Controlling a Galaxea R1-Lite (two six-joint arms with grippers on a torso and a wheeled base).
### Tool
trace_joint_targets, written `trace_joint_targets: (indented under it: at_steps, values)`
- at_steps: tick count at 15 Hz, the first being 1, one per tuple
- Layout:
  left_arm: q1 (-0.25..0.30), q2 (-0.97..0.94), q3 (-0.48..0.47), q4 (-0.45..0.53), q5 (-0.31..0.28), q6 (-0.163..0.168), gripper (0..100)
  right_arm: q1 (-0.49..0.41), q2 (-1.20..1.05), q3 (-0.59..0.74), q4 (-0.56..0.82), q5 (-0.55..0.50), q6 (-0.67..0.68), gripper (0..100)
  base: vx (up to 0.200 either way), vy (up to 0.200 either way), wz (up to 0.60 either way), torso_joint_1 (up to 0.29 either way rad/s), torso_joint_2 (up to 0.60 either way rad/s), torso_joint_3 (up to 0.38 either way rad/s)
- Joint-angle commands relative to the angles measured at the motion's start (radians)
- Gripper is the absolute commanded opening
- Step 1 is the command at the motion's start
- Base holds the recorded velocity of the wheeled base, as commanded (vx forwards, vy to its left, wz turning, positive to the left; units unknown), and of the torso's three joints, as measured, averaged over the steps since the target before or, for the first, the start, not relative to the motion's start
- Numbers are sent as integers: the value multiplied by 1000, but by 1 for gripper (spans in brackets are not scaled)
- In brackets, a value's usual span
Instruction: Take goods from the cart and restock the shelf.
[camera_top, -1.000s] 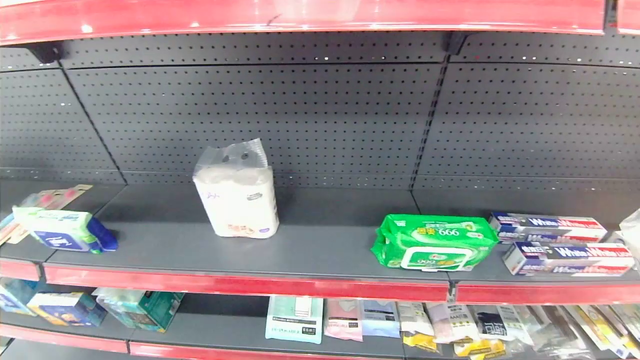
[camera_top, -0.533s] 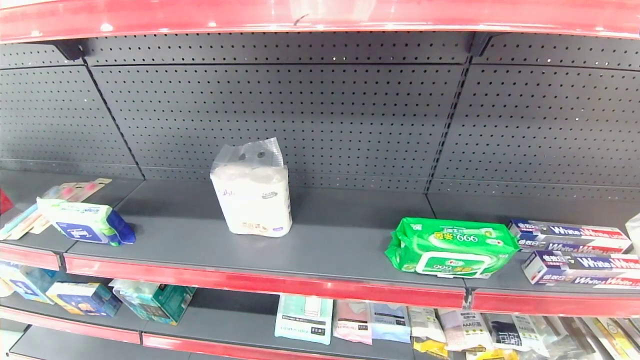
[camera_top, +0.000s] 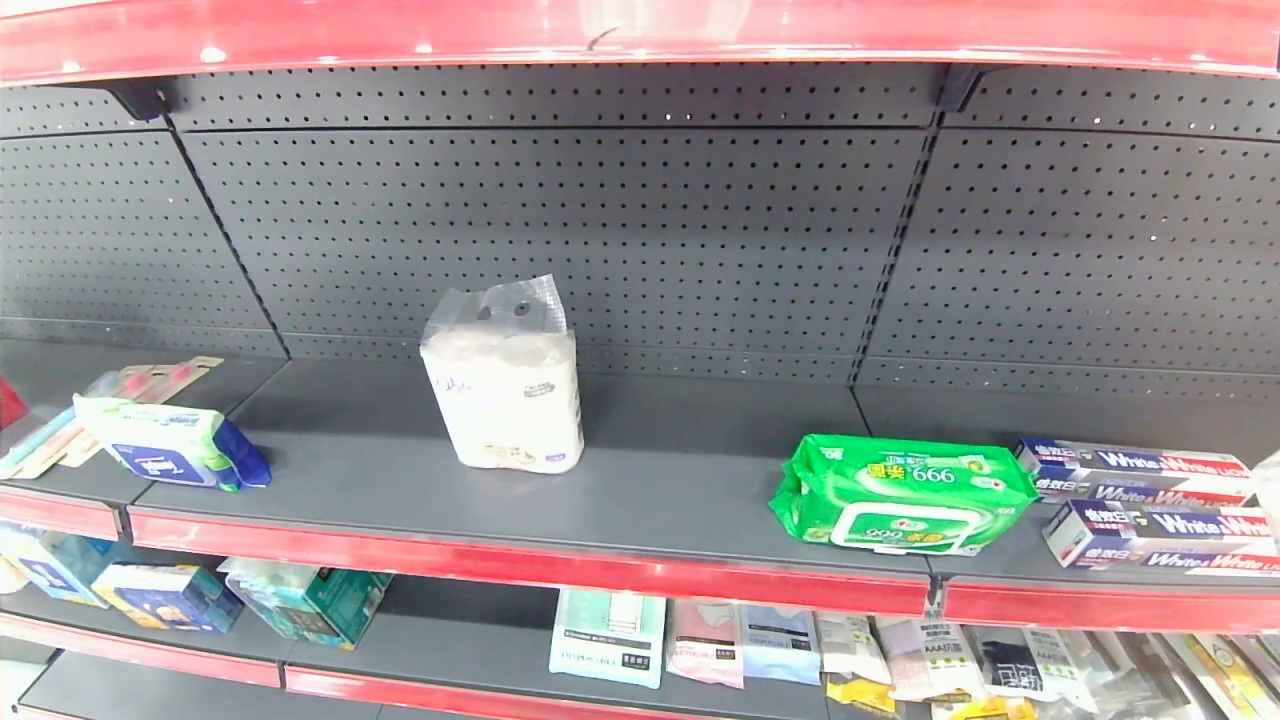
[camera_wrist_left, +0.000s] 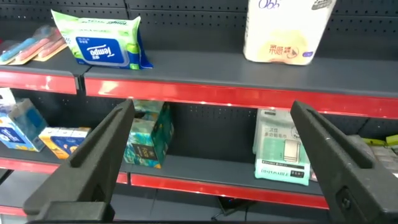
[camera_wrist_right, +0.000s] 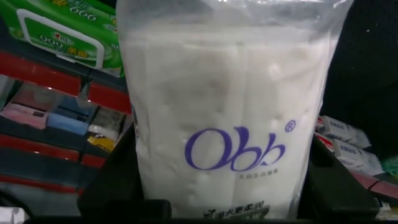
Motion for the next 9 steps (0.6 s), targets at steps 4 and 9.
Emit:
trace_joint_targets:
  at_steps: [4, 9]
  values:
    - [0, 1, 0, 0, 0, 1, 100, 0, -9, 38, -2, 0, -1, 0, 0, 0, 0, 0, 0, 0]
    - [0, 1, 0, 0, 0, 1, 100, 0, 5, 54, -43, 0, -6, 0, 0, 160, 0, -2, 0, 2]
